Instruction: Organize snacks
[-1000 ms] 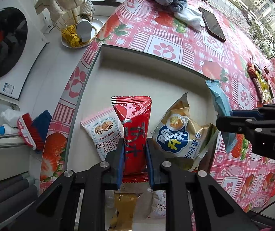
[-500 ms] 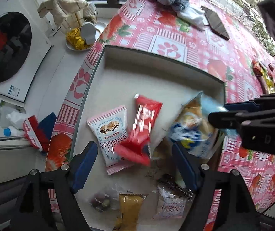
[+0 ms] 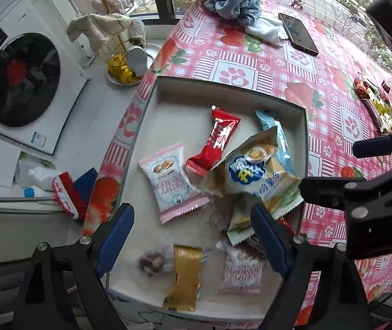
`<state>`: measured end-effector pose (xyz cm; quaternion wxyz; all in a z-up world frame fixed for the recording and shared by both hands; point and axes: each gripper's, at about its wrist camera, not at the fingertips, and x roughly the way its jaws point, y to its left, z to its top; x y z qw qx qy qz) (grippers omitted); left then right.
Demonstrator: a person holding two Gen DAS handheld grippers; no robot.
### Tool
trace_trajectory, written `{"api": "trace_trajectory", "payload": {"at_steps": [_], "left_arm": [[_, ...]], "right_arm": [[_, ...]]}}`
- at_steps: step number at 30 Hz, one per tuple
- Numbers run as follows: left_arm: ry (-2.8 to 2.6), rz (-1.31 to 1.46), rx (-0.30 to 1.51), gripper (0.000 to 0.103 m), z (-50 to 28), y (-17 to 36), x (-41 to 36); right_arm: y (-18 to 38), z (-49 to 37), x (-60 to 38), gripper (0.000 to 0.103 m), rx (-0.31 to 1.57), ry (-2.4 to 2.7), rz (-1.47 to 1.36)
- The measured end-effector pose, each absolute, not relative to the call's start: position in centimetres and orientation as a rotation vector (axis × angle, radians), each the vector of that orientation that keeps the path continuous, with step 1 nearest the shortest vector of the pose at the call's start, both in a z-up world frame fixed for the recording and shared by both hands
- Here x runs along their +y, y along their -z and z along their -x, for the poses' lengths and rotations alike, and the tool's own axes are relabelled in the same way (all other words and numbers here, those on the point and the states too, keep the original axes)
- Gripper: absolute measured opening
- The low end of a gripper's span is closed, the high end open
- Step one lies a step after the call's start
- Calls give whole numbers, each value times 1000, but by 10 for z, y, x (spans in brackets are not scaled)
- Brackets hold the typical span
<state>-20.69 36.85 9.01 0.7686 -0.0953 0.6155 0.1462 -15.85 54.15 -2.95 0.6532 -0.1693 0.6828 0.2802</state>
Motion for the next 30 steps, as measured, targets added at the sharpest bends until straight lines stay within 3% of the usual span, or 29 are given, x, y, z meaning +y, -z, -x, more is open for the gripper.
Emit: {"api": "trace_trajectory", "payload": {"at_steps": [15,30], "left_arm": [[-221,32,1531,89,238,-66,318],[-222,-30,1545,89,241,-72,302]], "right_arm": [[40,215,508,103,1684,-636,405],[33,221,509,103,1665,-647,419]]}}
